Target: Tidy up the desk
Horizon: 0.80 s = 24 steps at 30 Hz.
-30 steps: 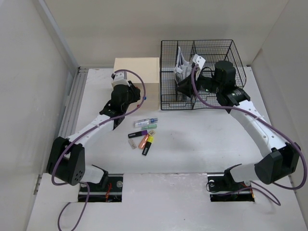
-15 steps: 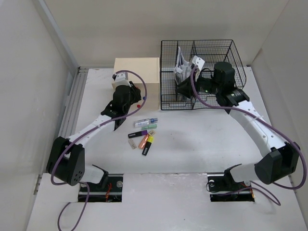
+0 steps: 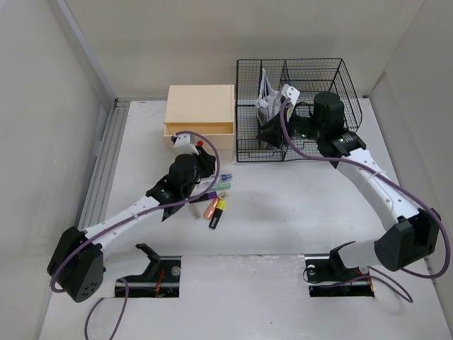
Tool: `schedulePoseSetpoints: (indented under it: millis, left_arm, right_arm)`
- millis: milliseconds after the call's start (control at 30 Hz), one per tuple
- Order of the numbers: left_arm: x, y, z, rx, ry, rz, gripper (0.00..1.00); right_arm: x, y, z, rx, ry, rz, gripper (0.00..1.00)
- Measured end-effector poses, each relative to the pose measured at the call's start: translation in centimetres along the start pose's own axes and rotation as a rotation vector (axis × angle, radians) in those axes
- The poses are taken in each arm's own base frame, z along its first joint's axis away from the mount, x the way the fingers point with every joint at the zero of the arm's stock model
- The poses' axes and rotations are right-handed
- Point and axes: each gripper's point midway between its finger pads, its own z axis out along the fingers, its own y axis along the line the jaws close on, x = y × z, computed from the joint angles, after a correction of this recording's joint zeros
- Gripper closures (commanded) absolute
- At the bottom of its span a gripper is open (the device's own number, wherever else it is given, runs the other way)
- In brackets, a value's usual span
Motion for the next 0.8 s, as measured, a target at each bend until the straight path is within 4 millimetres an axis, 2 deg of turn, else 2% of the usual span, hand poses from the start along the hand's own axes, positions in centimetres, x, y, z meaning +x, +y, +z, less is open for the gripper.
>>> schedulePoseSetpoints:
  millis: [67,100,167,267,333,367,400,433,467,533,567,700,733,800]
  left_arm:
    - [0.8,-0.2,-0.3,0.004,0.025,0.006,0.42]
    - [1.0,0.0,-0.4,-0.004,0.033,0.005,0.27]
    - [1.0,0.1,-0.7,-0.009,0.039,-0.002,0.24]
    - [0.5,-0.4,-2.0,0.009,0.033,-0.014,0.24]
    - [-0.3,-1.6,-3.8,0.051,0.015,-0.033,0.36]
    - [-1.0,-2.3,-4.8,0.079,-0.004,-0.046,0.68]
    - [-1.8,-2.8,-5.8,0.104,-0.025,-0.068,0.84]
    - [-2.7,-3.1,-7.0,0.121,-0.047,-0.080,0.96]
    - [-3.7,-3.1,-8.0,0.131,-0.076,-0.098,1.00]
    - [-5.9,-2.2,-10.1,0.114,-0.150,-0.136,1.00]
    - [-6.8,-1.5,-11.0,0.097,-0.183,-0.154,0.97]
    - [-9.7,0.7,-14.0,0.049,-0.291,-0.218,0.76]
    - [-10.2,1.1,-14.6,0.042,-0.309,-0.229,0.62]
    - [-10.6,1.8,-15.3,0.029,-0.327,-0.244,0.53]
  right_arm:
    - [0.1,0.1,0.1,-0.010,0.002,-0.004,0.46]
    - [0.3,0.3,0.3,-0.018,0.009,-0.011,0.39]
    - [1.1,0.8,0.8,-0.050,0.038,-0.030,0.34]
    - [2.8,1.8,1.9,-0.112,0.097,-0.074,0.26]
    - [4.0,2.8,2.6,-0.149,0.140,-0.118,0.26]
    - [4.8,3.4,3.0,-0.170,0.166,-0.155,0.29]
    - [5.5,4.2,3.4,-0.194,0.192,-0.196,0.32]
    - [6.1,5.1,3.9,-0.218,0.213,-0.239,0.35]
    - [6.5,6.0,4.3,-0.244,0.226,-0.286,0.41]
    - [7.8,8.5,5.4,-0.309,0.247,-0.395,0.48]
    - [8.6,9.8,6.0,-0.342,0.260,-0.445,0.52]
    - [13.6,14.1,8.7,-0.485,0.356,-0.599,0.59]
    - [15.9,14.9,9.7,-0.520,0.405,-0.636,0.59]
    - [18.2,15.3,10.5,-0.549,0.458,-0.662,0.59]
